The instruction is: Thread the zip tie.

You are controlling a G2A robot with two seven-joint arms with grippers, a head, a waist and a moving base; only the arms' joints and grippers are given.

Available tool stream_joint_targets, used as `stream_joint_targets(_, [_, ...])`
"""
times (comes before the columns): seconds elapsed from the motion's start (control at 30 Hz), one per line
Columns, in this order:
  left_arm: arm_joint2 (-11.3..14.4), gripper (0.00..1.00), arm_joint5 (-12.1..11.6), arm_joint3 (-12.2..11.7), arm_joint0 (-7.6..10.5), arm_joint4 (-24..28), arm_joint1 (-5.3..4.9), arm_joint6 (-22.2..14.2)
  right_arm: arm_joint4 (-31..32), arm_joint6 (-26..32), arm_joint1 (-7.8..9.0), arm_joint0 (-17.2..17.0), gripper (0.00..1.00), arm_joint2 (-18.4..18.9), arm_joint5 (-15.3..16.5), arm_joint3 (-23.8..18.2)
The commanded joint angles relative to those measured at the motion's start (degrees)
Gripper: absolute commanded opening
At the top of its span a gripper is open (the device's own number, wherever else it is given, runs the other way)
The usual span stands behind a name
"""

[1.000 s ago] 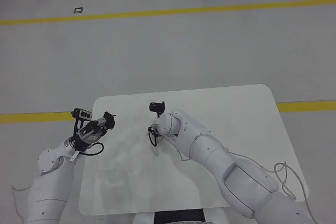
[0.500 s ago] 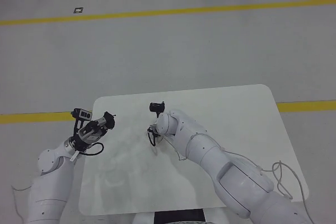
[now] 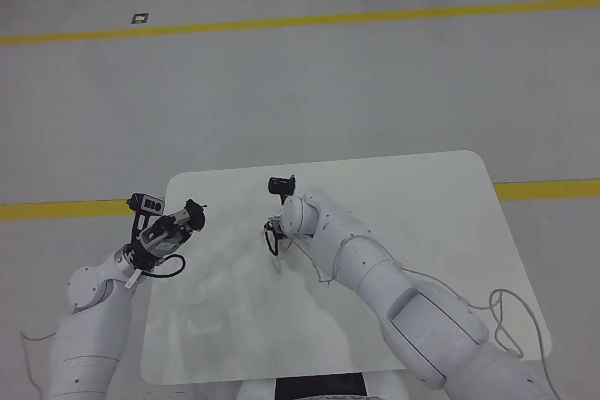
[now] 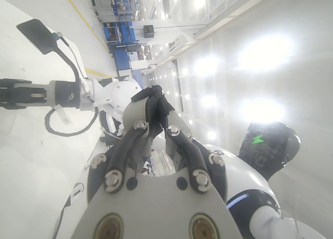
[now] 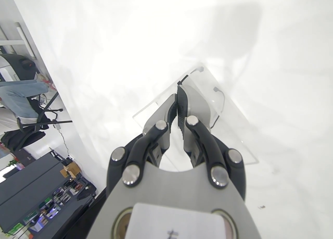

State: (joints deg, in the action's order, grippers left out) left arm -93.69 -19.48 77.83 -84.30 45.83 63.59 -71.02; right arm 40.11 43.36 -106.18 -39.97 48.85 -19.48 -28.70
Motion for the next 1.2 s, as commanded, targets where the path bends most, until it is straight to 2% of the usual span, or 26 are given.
stream_joint_targets(0.0, [0.00, 0.00, 0.00, 0.00, 0.00, 0.00, 0.00, 0.00, 0.94, 0.21, 0.24, -0.49, 0.00, 1.21, 0.00, -0.97])
stream_joint_targets(0.13, [0.00, 0.00, 0.00, 0.00, 0.00, 0.00, 0.00, 0.00, 2.96, 1.51, 1.10, -2.47, 0.00, 4.23, 0.00, -5.09])
stream_joint_targets(0.23, [0.00, 0.00, 0.00, 0.00, 0.00, 0.00, 0.00, 0.00, 4.89, 3.50, 2.23, -5.16, 0.00, 7.25, 0.00, -10.44])
stream_joint_targets(0.33, [0.00, 0.00, 0.00, 0.00, 0.00, 0.00, 0.00, 0.00, 7.44, 6.52, 3.63, -9.26, 0.00, 10.69, 0.00, -18.03])
stream_joint_targets(0.47, [0.00, 0.00, 0.00, 0.00, 0.00, 0.00, 0.00, 0.00, 11.46, 11.85, 5.44, -16.69, 0.00, 15.30, 0.00, -31.29])
stream_joint_targets(0.6, [0.00, 0.00, 0.00, 0.00, 0.00, 0.00, 0.00, 0.00, 12.32, 15.97, 6.56, -22.92, 0.00, 17.98, 0.10, -42.93])
stream_joint_targets(0.63, [0.00, 0.00, 0.00, 0.00, 0.00, 0.00, 0.00, 0.00, 11.68, 16.31, 6.69, -23.73, 0.00, 18.23, 0.59, -44.60])
stream_joint_targets(0.93, [0.00, 0.00, 0.00, 0.00, 0.00, 0.00, 0.00, 0.00, 11.68, 16.31, 6.69, -23.73, 0.00, 18.23, 0.59, -44.60])
stream_joint_targets(0.97, [0.00, 0.00, 0.00, 0.00, 0.00, 0.00, 0.00, 0.00, 10.66, 14.58, 6.68, -24.28, 0.00, 18.46, 1.13, -45.17])
stream_joint_targets(1.17, [0.00, 0.00, 0.00, 0.00, 0.00, 0.00, 0.00, 0.00, 1.51, 8.08, 6.98, -28.64, 0.00, 20.49, 5.59, -54.12])
